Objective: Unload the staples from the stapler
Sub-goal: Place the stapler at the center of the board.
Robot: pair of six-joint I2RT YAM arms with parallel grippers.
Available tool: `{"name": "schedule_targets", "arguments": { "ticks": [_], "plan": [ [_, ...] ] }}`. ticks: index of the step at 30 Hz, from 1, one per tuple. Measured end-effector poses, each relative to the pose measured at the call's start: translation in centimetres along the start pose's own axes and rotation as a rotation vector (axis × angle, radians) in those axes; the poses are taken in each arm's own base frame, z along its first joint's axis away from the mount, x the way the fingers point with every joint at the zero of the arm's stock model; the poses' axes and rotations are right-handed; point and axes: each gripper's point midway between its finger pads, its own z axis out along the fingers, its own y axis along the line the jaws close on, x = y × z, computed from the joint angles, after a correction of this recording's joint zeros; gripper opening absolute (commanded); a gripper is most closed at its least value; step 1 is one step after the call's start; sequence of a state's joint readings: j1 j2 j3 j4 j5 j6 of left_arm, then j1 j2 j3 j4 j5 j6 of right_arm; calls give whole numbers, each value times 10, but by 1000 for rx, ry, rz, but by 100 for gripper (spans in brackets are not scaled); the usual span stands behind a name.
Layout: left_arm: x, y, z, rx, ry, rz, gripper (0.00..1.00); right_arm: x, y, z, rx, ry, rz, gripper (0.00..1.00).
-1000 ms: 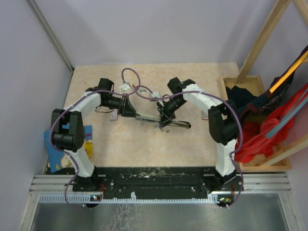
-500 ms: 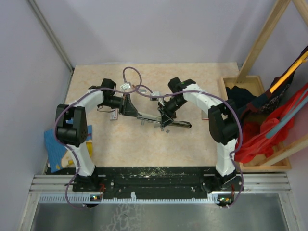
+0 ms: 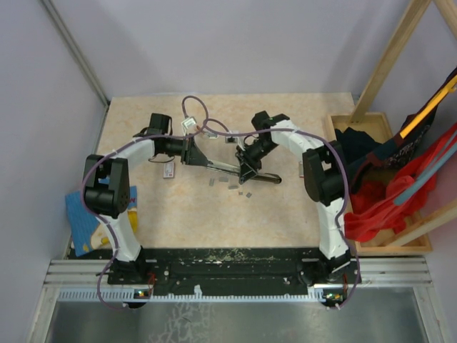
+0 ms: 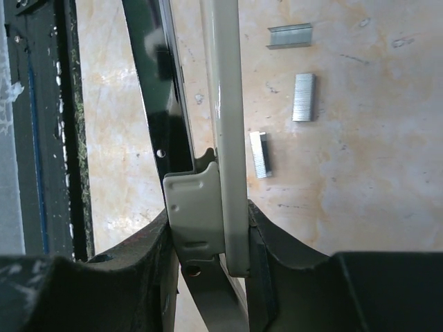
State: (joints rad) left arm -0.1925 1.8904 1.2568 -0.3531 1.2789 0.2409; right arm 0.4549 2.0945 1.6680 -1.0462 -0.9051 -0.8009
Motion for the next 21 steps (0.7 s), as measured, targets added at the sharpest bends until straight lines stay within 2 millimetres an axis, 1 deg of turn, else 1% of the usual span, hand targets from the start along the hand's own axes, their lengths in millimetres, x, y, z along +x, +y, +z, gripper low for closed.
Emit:
{"name": "schedule_targets", "arguments": {
  "ticks": [3,6,10,15,21],
  "plan": [
    [-7,6,0,-19,-17,0,0,-3,-9,-1,-1,-1,-5,14],
    [-9,11,1,-28,-27,-13,0,-4,-17,-1,-5,5,-4,16],
    [-8,19,2,-41,-37,-39,0,-3,-26,1,-10,13,0,19],
    [-6,21,4,-45,-53,-74,0,-1,-28,0,-4,25,2,23],
    [-7,28,4,-75,-72,-105,0,-1,-40,4,-5,31,7,27]
  ]
}}
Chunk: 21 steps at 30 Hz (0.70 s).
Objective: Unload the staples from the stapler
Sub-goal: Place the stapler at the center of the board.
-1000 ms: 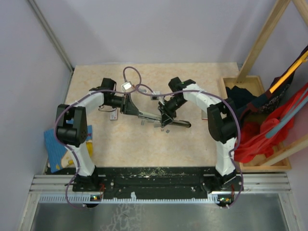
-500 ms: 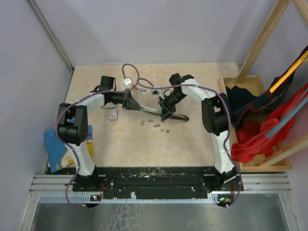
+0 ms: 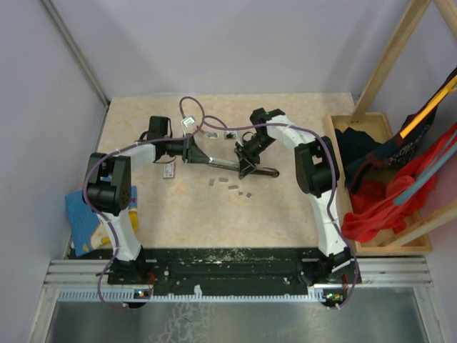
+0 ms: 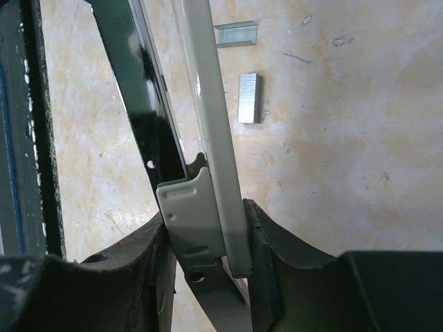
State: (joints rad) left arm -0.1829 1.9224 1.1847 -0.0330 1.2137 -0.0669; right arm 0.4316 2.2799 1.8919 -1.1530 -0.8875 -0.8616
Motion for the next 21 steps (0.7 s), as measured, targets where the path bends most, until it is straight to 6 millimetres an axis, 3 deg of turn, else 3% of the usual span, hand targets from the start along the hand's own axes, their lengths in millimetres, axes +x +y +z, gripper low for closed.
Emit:
{"name": "schedule_targets", "arguments": {
  "ticks": [21],
  "plan": [
    [-5,5,1,-19,-45,-51,0,-8,-16,-3,56,-15,-9,39]
  ]
}}
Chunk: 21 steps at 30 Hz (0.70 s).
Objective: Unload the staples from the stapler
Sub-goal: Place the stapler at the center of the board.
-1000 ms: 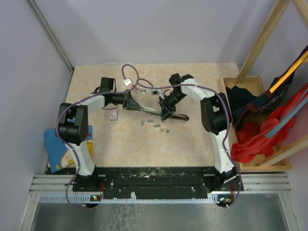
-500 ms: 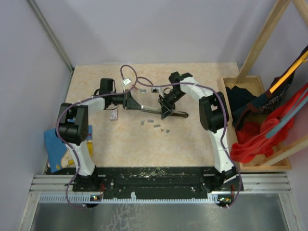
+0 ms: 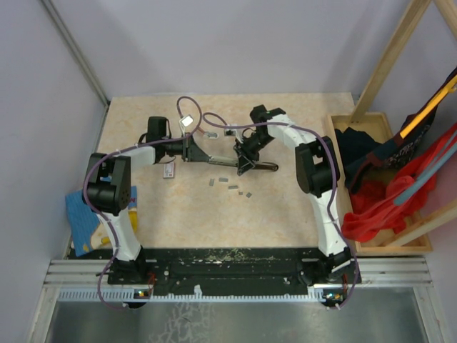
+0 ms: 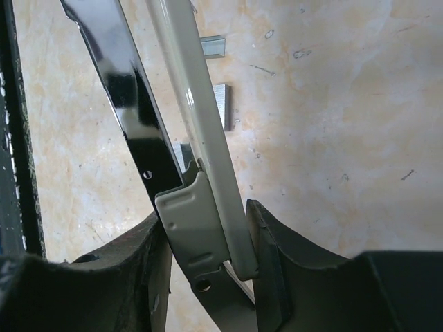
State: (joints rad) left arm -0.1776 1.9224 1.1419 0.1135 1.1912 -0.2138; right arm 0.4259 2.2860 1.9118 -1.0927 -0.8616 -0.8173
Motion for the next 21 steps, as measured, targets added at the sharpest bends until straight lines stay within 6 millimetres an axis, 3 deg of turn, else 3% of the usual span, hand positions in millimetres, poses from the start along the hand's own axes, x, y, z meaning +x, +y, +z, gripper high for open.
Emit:
{"name": "schedule_targets", "arguments": {
  "ticks": [8,21],
  "plan": [
    [1,2,-1,-11,-7,-41,0,-2,-9,3,55,-29,-38,47],
    [0,-1,1,-10,-9,-103,0,-6,-21,-4,230,-57,-151,51]
  ]
}}
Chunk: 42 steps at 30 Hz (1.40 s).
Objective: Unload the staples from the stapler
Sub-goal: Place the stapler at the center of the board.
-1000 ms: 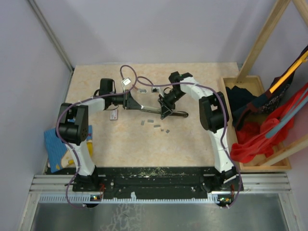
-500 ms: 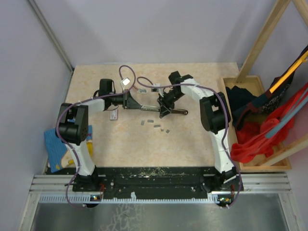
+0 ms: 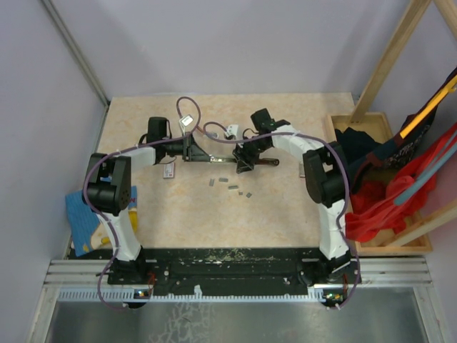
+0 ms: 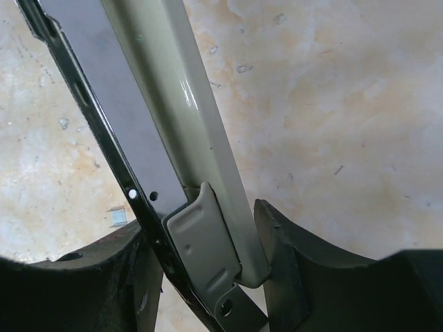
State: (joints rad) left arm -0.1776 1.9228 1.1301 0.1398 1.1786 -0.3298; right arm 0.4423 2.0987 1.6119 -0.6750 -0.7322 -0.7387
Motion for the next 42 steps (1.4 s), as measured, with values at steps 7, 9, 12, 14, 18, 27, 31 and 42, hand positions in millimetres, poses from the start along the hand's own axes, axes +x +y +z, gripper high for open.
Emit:
{"name": "schedule_targets", "arguments": {
  "ticks": [7,9,12,14,18,27,31,42],
  "plan": [
    [2,-2,2,1,7,-25,0,-14,-7,-16,113,-45,-101,56],
    [3,-1,2,-6,6,-31,0,-23,-9,-23,142,-65,-142,56],
    [5,1,2,-11,9,-42,0,-36,-13,-29,181,-91,-207,56],
    [7,1,2,-11,13,-52,0,-39,-15,-31,198,-98,-242,57],
    [10,1,2,-14,16,-65,0,-33,-14,-27,210,-78,-288,57],
    [11,4,2,-27,14,-77,0,-21,-3,-13,182,-39,-364,58],
    [12,5,2,-28,14,-80,0,-23,-1,-13,179,-45,-362,58],
    [11,14,-2,-70,-6,-109,0,-28,12,-15,145,-80,-286,55]
  ]
}}
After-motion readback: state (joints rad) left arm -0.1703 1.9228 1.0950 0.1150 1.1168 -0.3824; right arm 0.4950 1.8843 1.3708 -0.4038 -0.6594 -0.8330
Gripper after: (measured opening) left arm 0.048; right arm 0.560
